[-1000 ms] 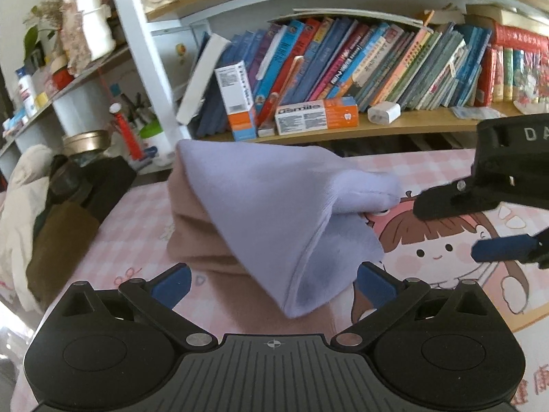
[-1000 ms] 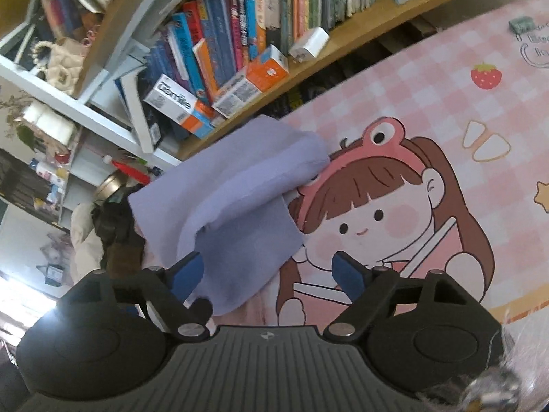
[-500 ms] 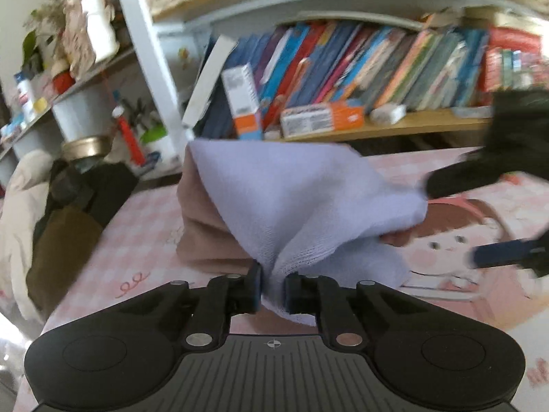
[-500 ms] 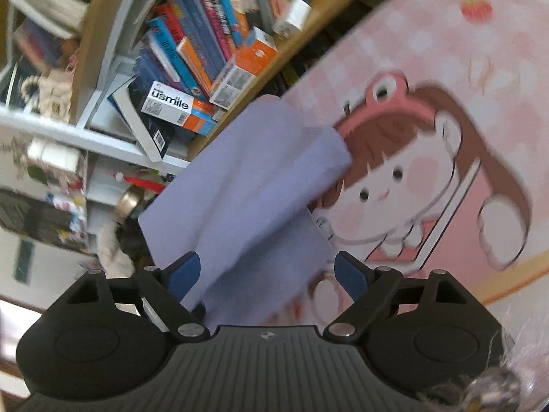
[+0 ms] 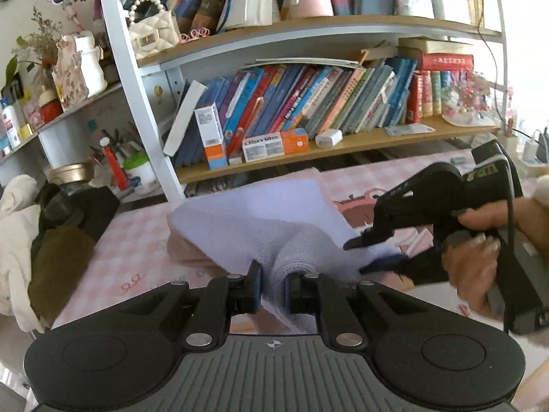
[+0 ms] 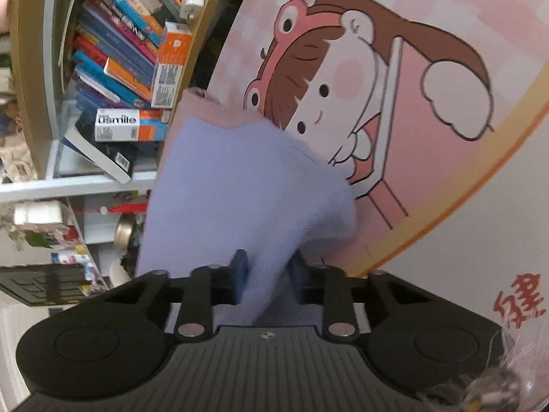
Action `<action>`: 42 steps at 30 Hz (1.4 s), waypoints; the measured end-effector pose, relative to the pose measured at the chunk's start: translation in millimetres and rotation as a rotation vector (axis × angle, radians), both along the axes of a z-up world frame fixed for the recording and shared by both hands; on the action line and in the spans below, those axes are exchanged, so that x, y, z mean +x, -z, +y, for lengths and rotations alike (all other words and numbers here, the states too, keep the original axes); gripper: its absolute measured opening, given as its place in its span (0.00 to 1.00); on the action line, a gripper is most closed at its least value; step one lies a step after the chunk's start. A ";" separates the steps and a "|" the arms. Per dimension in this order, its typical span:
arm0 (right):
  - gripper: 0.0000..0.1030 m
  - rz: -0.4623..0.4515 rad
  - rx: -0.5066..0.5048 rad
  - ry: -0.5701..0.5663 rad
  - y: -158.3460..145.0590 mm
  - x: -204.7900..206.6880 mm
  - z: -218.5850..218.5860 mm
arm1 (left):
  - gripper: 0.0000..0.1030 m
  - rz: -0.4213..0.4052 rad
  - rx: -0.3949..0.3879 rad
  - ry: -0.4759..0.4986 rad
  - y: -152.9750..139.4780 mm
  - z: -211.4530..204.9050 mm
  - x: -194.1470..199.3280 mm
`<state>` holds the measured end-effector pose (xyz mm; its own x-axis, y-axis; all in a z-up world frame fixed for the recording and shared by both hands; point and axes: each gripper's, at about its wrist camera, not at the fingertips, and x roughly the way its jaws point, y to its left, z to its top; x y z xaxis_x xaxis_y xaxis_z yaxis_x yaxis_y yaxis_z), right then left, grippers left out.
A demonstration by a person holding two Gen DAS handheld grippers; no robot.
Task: Fold clothes
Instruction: 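Lift the sweater with both grippers and shake it open in the air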
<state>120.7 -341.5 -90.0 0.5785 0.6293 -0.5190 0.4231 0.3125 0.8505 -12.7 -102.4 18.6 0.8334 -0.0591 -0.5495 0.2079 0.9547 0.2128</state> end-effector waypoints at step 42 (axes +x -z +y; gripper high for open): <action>0.11 -0.967 -0.207 -0.167 -296.2 2.7 -43.6 | 0.10 -0.271 -0.480 0.464 -88.3 -27.0 -23.8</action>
